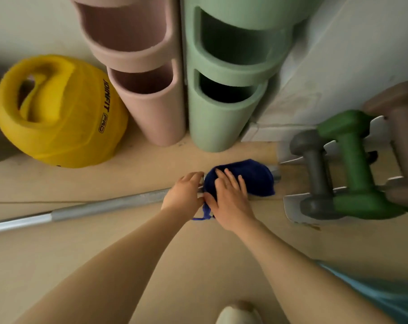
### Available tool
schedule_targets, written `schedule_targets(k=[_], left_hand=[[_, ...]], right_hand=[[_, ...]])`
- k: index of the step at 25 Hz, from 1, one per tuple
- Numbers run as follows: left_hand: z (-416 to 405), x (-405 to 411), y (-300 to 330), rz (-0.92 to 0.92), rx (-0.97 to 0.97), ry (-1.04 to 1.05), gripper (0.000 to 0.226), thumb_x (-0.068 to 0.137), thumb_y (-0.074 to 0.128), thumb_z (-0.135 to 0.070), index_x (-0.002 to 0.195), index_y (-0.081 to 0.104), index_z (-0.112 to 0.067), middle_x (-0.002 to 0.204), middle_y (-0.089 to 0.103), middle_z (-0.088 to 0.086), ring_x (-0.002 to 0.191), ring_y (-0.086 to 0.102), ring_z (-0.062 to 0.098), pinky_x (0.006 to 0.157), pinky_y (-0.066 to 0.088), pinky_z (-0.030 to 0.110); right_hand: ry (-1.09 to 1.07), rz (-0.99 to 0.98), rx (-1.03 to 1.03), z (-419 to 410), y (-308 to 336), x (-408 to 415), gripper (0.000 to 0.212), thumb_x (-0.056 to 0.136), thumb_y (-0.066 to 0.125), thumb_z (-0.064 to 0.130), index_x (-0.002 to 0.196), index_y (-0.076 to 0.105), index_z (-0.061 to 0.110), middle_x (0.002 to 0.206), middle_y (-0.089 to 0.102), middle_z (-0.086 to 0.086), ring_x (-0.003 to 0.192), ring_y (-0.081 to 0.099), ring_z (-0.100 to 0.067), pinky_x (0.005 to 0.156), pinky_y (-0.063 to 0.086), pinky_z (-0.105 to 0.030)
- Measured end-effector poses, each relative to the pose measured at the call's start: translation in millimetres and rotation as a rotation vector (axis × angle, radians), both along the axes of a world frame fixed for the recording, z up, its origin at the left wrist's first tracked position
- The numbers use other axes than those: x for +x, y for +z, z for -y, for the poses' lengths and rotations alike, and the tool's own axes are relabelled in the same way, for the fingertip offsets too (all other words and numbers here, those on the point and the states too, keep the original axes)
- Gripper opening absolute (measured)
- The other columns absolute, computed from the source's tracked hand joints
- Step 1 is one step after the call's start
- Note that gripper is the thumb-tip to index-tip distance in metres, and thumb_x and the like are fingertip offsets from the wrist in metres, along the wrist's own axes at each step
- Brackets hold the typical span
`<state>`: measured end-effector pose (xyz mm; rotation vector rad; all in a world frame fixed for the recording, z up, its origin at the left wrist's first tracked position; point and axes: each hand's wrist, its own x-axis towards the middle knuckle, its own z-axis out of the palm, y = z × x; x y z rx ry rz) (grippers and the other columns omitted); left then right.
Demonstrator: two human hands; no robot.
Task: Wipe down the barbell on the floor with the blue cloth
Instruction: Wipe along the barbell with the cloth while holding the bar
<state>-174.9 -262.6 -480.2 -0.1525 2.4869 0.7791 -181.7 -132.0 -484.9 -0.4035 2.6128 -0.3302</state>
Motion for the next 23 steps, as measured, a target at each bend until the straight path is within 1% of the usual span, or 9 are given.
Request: schedule_targets(k=[3, 5, 7, 10, 13, 15, 18, 20, 23], left_hand=[[-6.0, 0.5, 9.9, 0.028, -0.053, -0.012, 0.066, 0.085, 0.065, -0.027, 0.142, 0.033, -0.017, 0.149, 0.037, 0.001, 0.136, 0.035, 0.023, 0.108, 0.037, 0.035], [-9.9, -4.5, 9.5, 0.038, -0.078, 0.012, 0.059, 0.084, 0.067, -0.029, 0.134, 0.039, -0.016, 0.14, 0.046, 0.003, 0.129, 0.041, 0.025, 0.098, 0.041, 0.036], [-14.1, -8.2, 8.7, 0.048, -0.083, 0.077, 0.053, 0.081, 0.071, -0.028, 0.123, 0.042, -0.012, 0.128, 0.052, 0.007, 0.118, 0.048, 0.027, 0.087, 0.044, 0.038], [-15.9, -12.1, 10.5, 0.055, -0.094, 0.115, 0.052, 0.079, 0.072, -0.025, 0.117, 0.042, -0.008, 0.121, 0.055, 0.009, 0.109, 0.054, 0.031, 0.078, 0.043, 0.037], [-16.8, -12.6, 12.7, 0.06, -0.104, 0.103, 0.053, 0.078, 0.072, -0.027, 0.118, 0.042, -0.01, 0.12, 0.056, 0.009, 0.107, 0.056, 0.032, 0.079, 0.045, 0.038], [-17.1, -12.4, 12.1, 0.066, -0.102, 0.105, 0.058, 0.077, 0.074, -0.03, 0.121, 0.041, -0.012, 0.121, 0.056, 0.007, 0.107, 0.056, 0.031, 0.081, 0.046, 0.038], [-15.1, -12.8, 10.8, 0.07, -0.098, 0.108, 0.058, 0.077, 0.074, -0.031, 0.122, 0.041, -0.013, 0.121, 0.057, 0.007, 0.104, 0.056, 0.031, 0.081, 0.047, 0.039], [-15.4, -12.8, 12.1, 0.074, -0.088, 0.118, 0.057, 0.078, 0.073, -0.03, 0.122, 0.041, -0.013, 0.12, 0.057, 0.008, 0.104, 0.056, 0.03, 0.082, 0.048, 0.04], [-18.5, -12.7, 12.1, 0.075, -0.068, 0.128, 0.055, 0.081, 0.071, -0.028, 0.123, 0.041, -0.011, 0.12, 0.056, 0.01, 0.106, 0.055, 0.03, 0.085, 0.049, 0.04]], right_hand=[[-0.139, -0.071, 0.066, -19.7, 1.6, -15.4, 0.048, 0.097, 0.038, 0.032, 0.137, 0.037, 0.006, 0.151, 0.034, -0.008, 0.145, 0.018, -0.019, 0.118, 0.002, -0.039], [-0.333, -0.175, 0.101, -30.1, -4.9, -25.1, 0.038, 0.096, 0.041, 0.029, 0.124, 0.048, 0.005, 0.14, 0.048, -0.011, 0.142, 0.026, -0.023, 0.118, 0.004, -0.044], [-0.404, -0.207, 0.061, -23.8, -7.6, -24.8, 0.029, 0.095, 0.042, 0.03, 0.112, 0.052, 0.008, 0.133, 0.055, -0.011, 0.14, 0.029, -0.025, 0.118, 0.005, -0.047], [-0.197, -0.094, -0.123, 0.1, -4.0, -9.6, 0.029, 0.098, 0.039, 0.03, 0.118, 0.051, 0.014, 0.137, 0.051, -0.004, 0.141, 0.027, -0.018, 0.118, 0.002, -0.042], [0.057, -0.084, -0.131, -17.9, -4.7, -18.9, 0.03, 0.097, 0.041, 0.031, 0.12, 0.052, 0.015, 0.132, 0.055, -0.003, 0.135, 0.036, -0.018, 0.117, 0.003, -0.037], [-0.116, -0.195, -0.096, -44.9, -12.3, -38.2, 0.025, 0.093, 0.046, 0.03, 0.106, 0.056, 0.012, 0.117, 0.063, -0.006, 0.124, 0.049, -0.024, 0.117, 0.006, -0.042], [-0.425, -0.224, 0.019, -51.8, -16.9, -43.9, 0.03, 0.092, 0.044, 0.034, 0.103, 0.057, 0.009, 0.116, 0.064, -0.008, 0.124, 0.048, -0.025, 0.116, 0.007, -0.048], [-0.291, -0.226, 0.013, -27.7, -17.6, -29.0, 0.032, 0.092, 0.046, 0.037, 0.105, 0.058, 0.011, 0.118, 0.063, -0.008, 0.123, 0.049, -0.027, 0.114, 0.013, -0.052], [0.152, -0.243, -0.059, -31.7, -23.8, -19.1, 0.035, 0.091, 0.047, 0.035, 0.112, 0.058, 0.01, 0.128, 0.06, -0.006, 0.125, 0.05, -0.026, 0.112, 0.021, -0.049]])
